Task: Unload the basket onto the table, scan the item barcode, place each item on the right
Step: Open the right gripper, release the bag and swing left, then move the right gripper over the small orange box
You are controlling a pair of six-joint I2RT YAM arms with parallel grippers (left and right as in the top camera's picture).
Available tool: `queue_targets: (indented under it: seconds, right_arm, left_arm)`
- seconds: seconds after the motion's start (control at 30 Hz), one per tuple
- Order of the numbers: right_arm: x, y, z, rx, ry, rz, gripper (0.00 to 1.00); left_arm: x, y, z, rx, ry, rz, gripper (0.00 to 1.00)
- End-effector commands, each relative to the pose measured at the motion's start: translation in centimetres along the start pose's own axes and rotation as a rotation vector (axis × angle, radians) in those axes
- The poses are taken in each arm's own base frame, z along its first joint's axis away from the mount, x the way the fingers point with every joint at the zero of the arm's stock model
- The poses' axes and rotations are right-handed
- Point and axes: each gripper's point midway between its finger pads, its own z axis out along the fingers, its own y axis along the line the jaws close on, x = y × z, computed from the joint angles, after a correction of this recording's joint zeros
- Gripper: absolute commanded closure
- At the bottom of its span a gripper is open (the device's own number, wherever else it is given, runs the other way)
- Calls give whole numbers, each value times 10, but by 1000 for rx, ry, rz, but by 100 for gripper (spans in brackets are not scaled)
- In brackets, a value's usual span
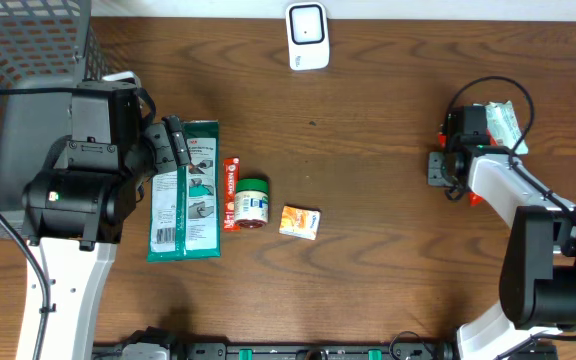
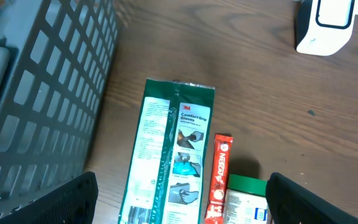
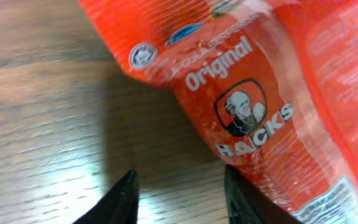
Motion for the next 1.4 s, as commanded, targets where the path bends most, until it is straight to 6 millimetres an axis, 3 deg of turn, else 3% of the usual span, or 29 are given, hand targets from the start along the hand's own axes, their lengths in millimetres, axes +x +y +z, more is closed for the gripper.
queue_targets:
  seconds: [0.0,0.07,0.1,0.17,0.23,0.27,0.37,0.47,0.5,0.63,0.77,0.97,1.2,1.37]
  right_arm:
    - [-1,-3,-2,-24,-6,102,51]
    - [-3,14,-4,-122,-5,62,45]
    - [-6,33,-11,-228,-9,6,40]
    - [-9,56,-25,-352,-13,-52,38]
    - [-11,79,-42,-471,-12,-92,36]
    - [-10,106,-64,-599,1,-122,35]
    - [-3,140,-89,-708,10,-199,34]
    - [11,176,-107,-766,-26,-388,31]
    - [21,199,-117,-793,-54,-513,28]
    - [54,243,-132,-791,-107,-813,21]
    - [69,255,-129,-662,-117,-920,29]
    - [94,282,-141,-612,-151,-1049,38]
    - [107,286,-142,-461,-173,-1099,45]
    - [117,294,-147,-432,-193,-1121,60]
  left_arm:
    - [-2,2,0,-9,-5,-11,13]
    - [-2,2,0,-9,-5,-11,13]
    - [-2,2,0,-10,-5,-11,13]
    - [-2,2,0,-10,-5,-11,14]
    - [-2,2,0,-9,-5,-11,13]
    - [-2,2,0,-9,-5,-11,13]
    - [-2,2,0,-9,-5,-11,13]
    - [-2,2,0,-9,-5,-11,13]
    - [-2,2,0,-9,-5,-11,13]
    - [-2,2,0,-9,-5,-11,13]
    - [-2,2,0,-9,-5,-11,13]
    - [-2,2,0,-9,-4,-11,13]
    - [-2,2,0,-9,-5,-11,13]
    - [-2,2,0,-9,-5,-11,13]
